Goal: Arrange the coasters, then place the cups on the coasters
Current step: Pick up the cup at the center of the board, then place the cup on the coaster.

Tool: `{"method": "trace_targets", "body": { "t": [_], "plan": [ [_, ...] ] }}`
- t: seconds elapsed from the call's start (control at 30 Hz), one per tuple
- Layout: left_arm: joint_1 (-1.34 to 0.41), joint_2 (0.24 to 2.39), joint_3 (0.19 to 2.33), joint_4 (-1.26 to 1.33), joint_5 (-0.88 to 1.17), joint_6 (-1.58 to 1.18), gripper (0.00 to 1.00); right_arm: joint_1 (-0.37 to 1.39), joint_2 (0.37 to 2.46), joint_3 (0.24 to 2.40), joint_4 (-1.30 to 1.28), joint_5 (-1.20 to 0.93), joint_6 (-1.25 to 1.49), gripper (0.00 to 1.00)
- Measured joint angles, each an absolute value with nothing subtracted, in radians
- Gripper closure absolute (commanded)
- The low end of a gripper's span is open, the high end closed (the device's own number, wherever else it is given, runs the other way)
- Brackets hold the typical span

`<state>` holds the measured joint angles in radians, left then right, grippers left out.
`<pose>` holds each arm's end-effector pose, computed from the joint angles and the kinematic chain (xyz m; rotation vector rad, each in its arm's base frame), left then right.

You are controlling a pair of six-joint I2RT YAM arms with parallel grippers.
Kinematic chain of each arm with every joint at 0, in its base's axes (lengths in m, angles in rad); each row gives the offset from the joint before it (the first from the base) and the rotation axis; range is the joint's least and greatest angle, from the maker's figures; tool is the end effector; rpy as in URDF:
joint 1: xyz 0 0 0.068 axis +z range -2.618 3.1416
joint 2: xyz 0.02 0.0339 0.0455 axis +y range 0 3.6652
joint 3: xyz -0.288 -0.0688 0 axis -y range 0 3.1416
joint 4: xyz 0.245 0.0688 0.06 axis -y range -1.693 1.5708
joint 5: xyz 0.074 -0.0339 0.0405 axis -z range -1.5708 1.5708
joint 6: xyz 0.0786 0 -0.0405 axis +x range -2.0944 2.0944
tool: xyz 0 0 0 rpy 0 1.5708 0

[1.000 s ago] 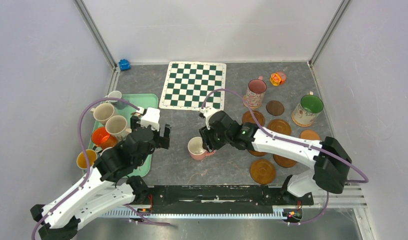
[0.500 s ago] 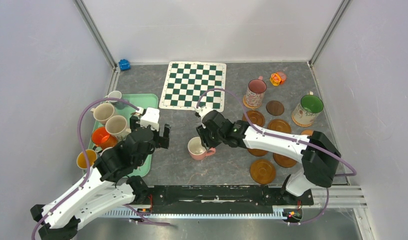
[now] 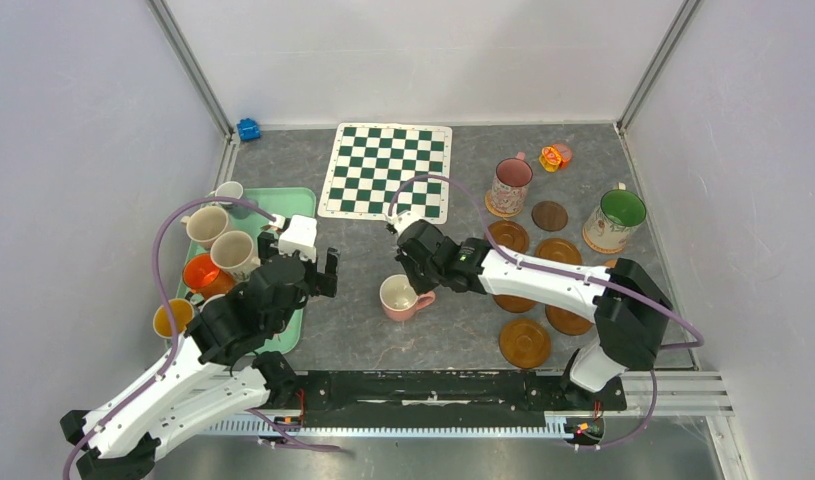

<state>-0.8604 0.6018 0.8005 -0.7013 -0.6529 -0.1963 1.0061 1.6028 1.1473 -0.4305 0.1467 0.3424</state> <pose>0.1213 -0.0678 0.3180 0.2631 1.9457 -0.0111 0.2086 0.3078 0.2299 -0.7489 2.3734 0.4108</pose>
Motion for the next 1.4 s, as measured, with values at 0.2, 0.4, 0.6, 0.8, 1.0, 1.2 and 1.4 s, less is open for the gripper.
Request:
{"method": "trace_targets", "body": {
  "t": [0.2, 0.4, 0.6, 0.8, 1.0, 1.2, 1.4],
  "plan": [
    [-0.860, 0.602, 0.801, -0.701, -0.653, -0.196, 0.00, 0.995, 1.603, 1.177, -0.502, 0.179, 0.336, 1.00],
    [-0.860, 0.602, 0.801, -0.701, -0.653, -0.196, 0.00, 0.917, 1.562, 1.190, -0.579, 0.194, 0.336, 1.00],
    [-0.860, 0.602, 0.800, -0.701, -0.653, -0.196, 0.00, 0.785, 1.433, 1.190, -0.646, 0.211, 0.332, 1.00],
    [-0.860, 0.602, 0.799, -0.701, -0.653, -0.196, 0.00, 0.578, 1.270, 1.170, -0.673, 0.227, 0.298, 1.00],
    [-0.860, 0.602, 0.799, -0.701, -0.649, -0.196, 0.00, 0.350, 1.198, 1.134, -0.705, 0.238, 0.253, 1.00],
    [-0.860, 0.602, 0.799, -0.701, -0.640, -0.196, 0.00, 0.104, 1.196, 1.114, -0.720, 0.181, 0.230, 1.00],
    [-0.860, 0.602, 0.799, -0.701, -0.623, -0.196, 0.00, -0.066, 1.234, 1.114, -0.655, 0.124, 0.225, 1.00]
  ]
}}
